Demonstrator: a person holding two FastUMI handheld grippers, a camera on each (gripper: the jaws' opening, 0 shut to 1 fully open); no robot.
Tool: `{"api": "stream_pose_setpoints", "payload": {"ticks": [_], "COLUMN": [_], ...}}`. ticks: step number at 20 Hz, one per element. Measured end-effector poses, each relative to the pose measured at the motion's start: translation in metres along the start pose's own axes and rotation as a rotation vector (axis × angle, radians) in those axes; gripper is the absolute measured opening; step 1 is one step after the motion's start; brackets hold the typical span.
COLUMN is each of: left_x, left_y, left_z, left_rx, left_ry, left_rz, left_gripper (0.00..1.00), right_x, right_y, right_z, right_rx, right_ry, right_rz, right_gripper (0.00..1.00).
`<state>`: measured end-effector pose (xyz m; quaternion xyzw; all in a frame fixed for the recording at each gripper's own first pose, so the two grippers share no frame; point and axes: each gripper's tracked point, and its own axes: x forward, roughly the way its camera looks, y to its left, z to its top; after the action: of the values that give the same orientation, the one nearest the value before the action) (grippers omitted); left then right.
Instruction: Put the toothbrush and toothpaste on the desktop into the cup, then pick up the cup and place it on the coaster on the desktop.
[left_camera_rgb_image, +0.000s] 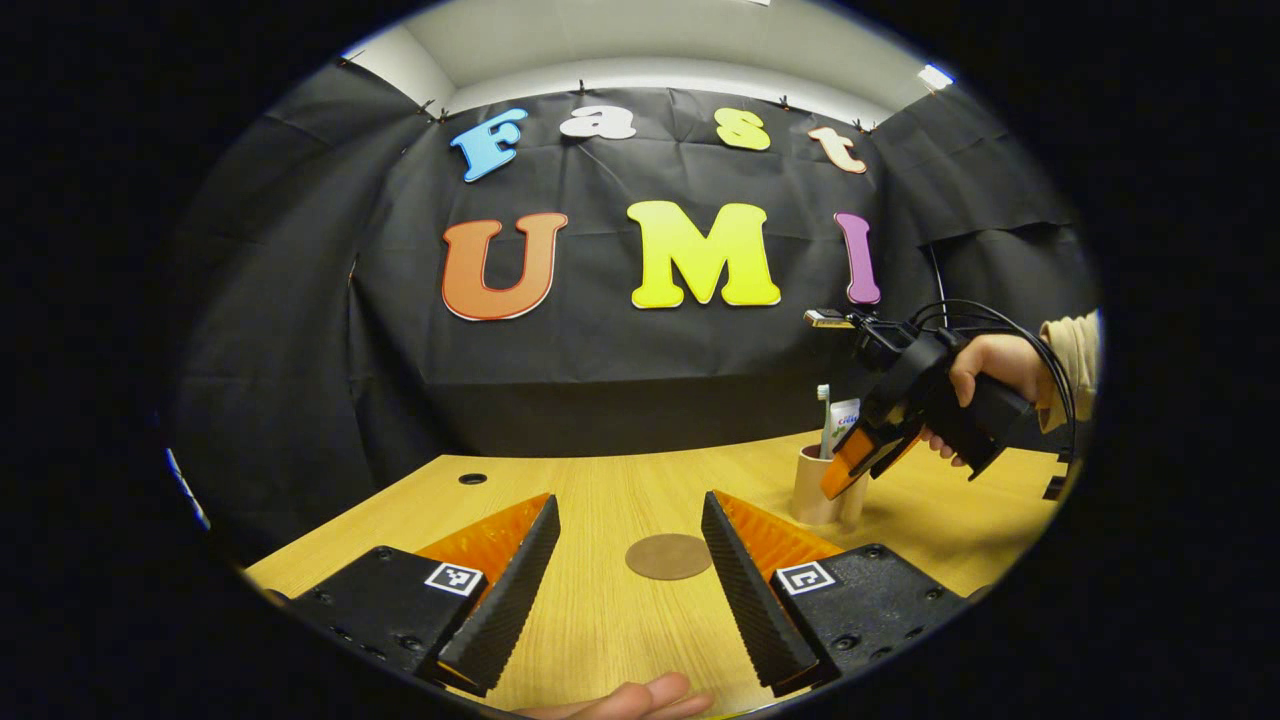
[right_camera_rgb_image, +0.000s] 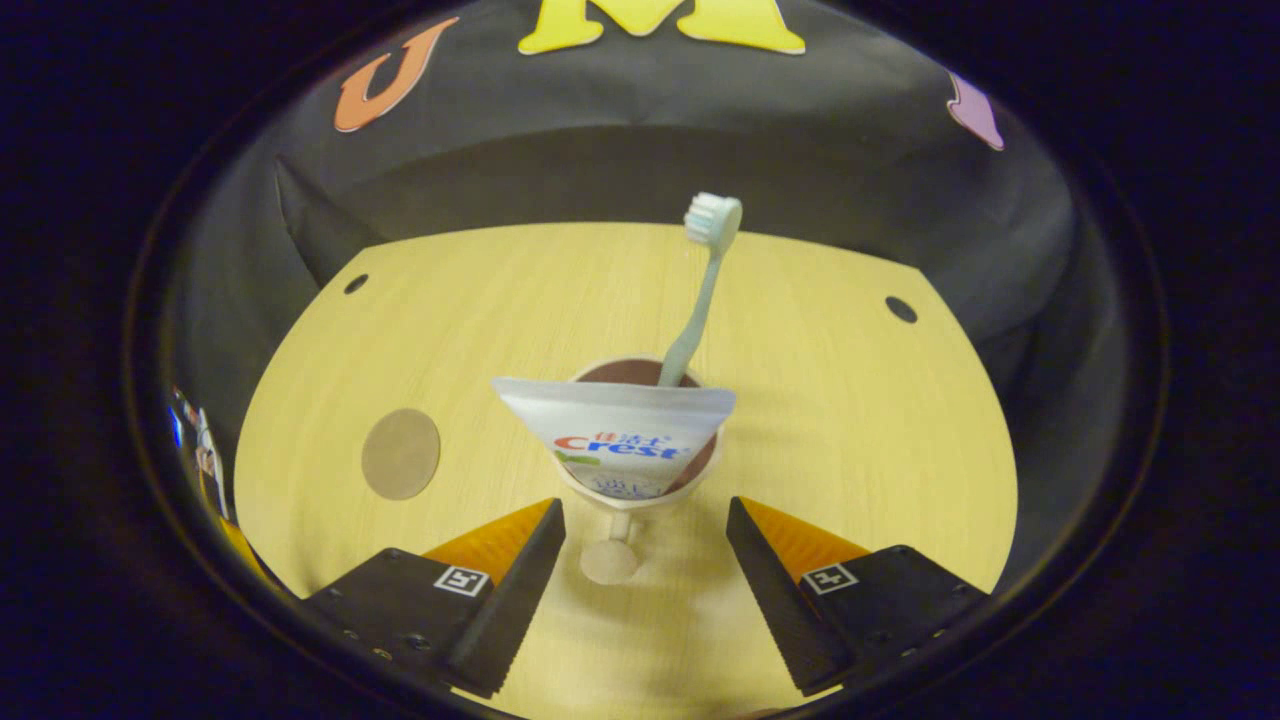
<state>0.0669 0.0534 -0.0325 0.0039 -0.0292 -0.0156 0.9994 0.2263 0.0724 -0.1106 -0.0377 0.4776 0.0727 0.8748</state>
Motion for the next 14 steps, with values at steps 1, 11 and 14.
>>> {"api": "stream_pose_setpoints", "payload": {"ticks": [1,11,14], "left_x": [-0.001,-0.007,-0.008], "left_y": [0.005,0.015,0.011], "left_z": [-0.005,-0.018,-0.019], "left_rx": [0.002,-0.029,-0.043], "left_ry": [0.015,0.037,0.044], "left_rz": [0.008,0.015,0.004], "left_gripper": [0.91,0.91,0.91], "right_x": [0.005,0.029,0.03], "right_y": [0.005,-0.002,-0.001], "right_z": [-0.006,-0.004,-0.005], "right_rx": [0.033,0.029,0.024], "right_ry": [0.062,0.14,0.135], "right_rz": [0.016,-0.113,-0.097], "right_gripper": [0.95,0.82,0.82]}}
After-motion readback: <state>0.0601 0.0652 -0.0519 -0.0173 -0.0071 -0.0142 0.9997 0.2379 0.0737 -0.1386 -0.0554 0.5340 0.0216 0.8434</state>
